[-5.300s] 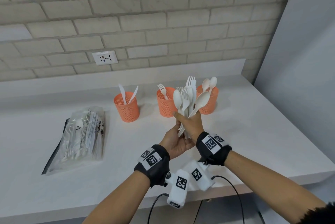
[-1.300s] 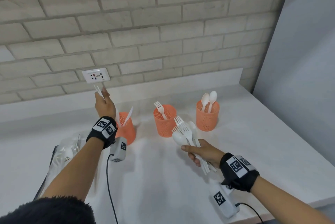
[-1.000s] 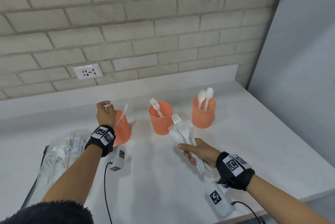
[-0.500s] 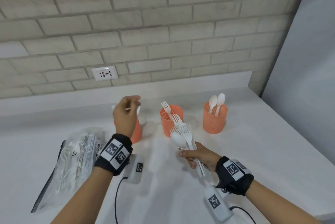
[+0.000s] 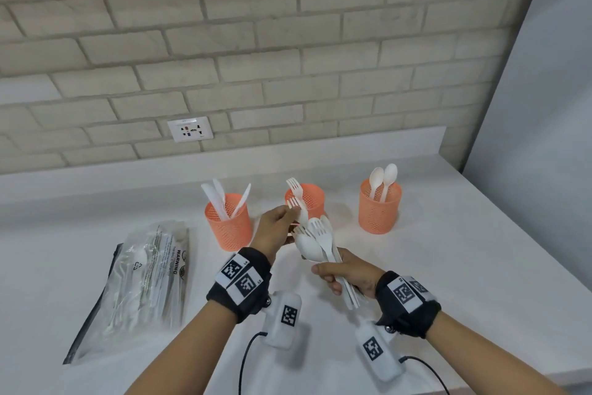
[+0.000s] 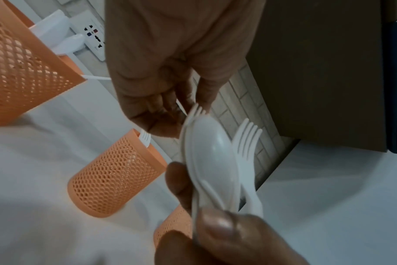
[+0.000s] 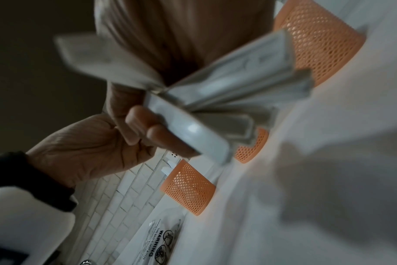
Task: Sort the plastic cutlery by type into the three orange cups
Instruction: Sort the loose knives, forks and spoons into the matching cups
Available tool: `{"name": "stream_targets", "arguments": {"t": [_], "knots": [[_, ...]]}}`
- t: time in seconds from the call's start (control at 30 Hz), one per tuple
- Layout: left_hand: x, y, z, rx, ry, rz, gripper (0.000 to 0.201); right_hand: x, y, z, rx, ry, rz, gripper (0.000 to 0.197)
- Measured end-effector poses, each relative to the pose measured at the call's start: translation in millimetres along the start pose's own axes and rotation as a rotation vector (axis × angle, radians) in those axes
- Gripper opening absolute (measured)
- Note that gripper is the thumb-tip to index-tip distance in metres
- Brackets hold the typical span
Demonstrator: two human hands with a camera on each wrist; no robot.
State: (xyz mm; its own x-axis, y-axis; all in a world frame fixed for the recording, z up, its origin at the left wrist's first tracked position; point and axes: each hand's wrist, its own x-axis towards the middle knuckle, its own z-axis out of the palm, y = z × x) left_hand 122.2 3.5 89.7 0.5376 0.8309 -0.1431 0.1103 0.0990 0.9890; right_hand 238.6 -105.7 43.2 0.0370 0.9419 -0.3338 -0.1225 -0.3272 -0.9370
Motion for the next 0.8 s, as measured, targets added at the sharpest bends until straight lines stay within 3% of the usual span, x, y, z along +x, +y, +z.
{"name": "stream_targets", "arguments": {"t": [0.13,0.3,0.43,0.57,0.8], "knots": [[3.8,12.6,-4.7,-0.171,0.079,0.028,0.026,-5.2,0.2,-4.3,-0.022,0.009,0.01,0.03],[19.0,27.1,-22.9,-0.472,0.252,0.073,0.026,-12.3,-0.4,-9.6,-0.026,-0.004,0.007,0.015],[24.5,34.3,-38.0,-0.701,0.407,0.055,0.029,-11.3,4.2,-9.3,0.021,0.095,0.017,0.009],[17.1,21.2,-38.5,-0.612,0.445,-0.033,0.037,-5.5,6.1,-9.1,0.039,0.24,-0.017,0.012],[-15.7,-17.6,4.0,-0.065,0.214,-0.089,0.021,0.8,5.0,4.6,-0.063,0.351,-0.11,0.005]]}}
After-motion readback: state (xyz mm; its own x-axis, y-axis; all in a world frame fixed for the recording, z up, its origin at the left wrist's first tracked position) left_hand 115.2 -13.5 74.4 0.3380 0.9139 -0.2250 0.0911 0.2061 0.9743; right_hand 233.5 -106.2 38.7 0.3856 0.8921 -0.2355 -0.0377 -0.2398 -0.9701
